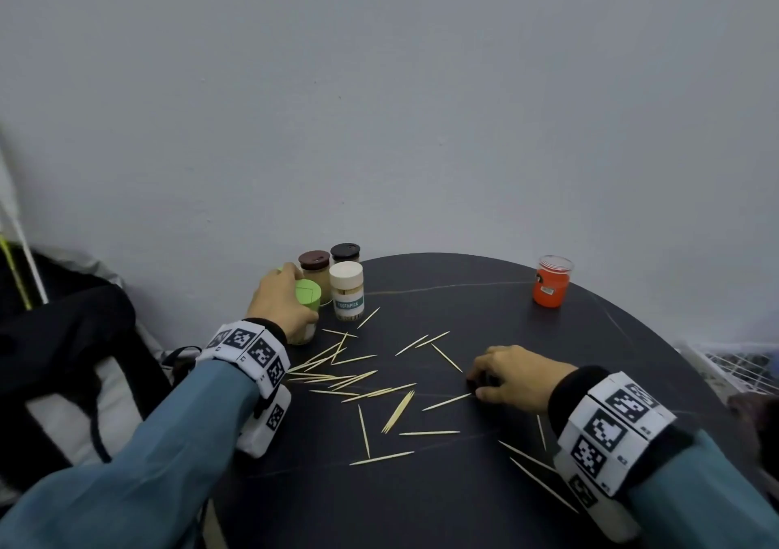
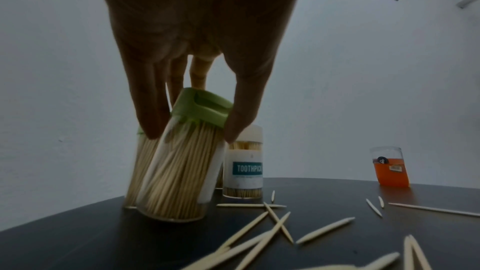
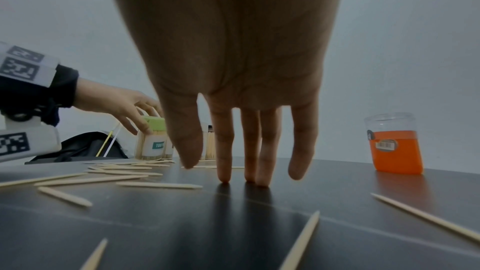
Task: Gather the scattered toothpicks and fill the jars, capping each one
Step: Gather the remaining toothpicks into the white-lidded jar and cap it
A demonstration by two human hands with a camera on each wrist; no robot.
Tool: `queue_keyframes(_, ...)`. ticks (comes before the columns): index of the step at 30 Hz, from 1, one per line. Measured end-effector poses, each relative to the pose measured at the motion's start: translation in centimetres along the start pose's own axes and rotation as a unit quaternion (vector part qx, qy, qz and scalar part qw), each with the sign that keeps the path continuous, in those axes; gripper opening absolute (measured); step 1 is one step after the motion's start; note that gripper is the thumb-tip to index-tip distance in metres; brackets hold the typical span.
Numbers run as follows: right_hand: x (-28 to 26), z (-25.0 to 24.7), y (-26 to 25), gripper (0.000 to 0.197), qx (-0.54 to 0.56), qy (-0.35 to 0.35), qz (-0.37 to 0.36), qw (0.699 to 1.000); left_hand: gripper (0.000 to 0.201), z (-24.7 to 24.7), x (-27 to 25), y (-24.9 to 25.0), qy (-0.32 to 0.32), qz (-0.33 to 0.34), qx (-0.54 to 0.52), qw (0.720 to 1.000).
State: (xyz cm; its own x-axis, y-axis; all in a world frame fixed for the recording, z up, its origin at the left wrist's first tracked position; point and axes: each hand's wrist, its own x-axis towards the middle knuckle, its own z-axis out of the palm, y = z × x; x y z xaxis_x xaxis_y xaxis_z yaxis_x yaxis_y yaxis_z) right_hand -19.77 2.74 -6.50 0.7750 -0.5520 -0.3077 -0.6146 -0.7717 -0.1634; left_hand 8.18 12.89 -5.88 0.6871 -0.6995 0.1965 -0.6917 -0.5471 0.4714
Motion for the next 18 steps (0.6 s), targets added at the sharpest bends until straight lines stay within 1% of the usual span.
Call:
queue_keyframes(6, 0.0, -0.1, -0.1, 0.036, -0.002, -0.004, 0.001, 1.000, 0.065, -0.1, -0.3, -0.1, 0.017, 0.004, 0.006, 1.000)
queue_keyframes(8, -0.1, -0.1, 0.0, 0.037, -0.003, -0.006, 0.001, 1.000, 0.064, -0.1, -0.6, -0.1, 0.022, 0.009, 0.011, 1.000)
queue_keyframes(11, -0.2, -0.1, 0.0, 0.037, -0.004, -0.009, 0.000, 1.000, 0.058, 0.0, -1.2, 0.1, 0.025, 0.011, 0.046, 0.999)
queue_keyframes(14, -0.4, -0.1, 0.1, 0.037, 0.000, -0.011, -0.006, 1.000, 0.054, -0.1, -1.6, 0.9, 0.038, 0.040, 0.062, 0.997)
queue_keyframes(16, -0.7, -0.2, 0.4, 0.036, 0.003, -0.013, -0.012, 1.000, 0.050, -0.1, -1.8, 2.0, 0.025, 0.067, 0.050, 0.996)
queue_keyframes(18, -1.2, -0.4, 1.1, 0.035, 0.004, 0.000, -0.017, 1.000, 0.044, -0.2, -1.9, 3.4, 0.004, 0.098, 0.027, 0.995)
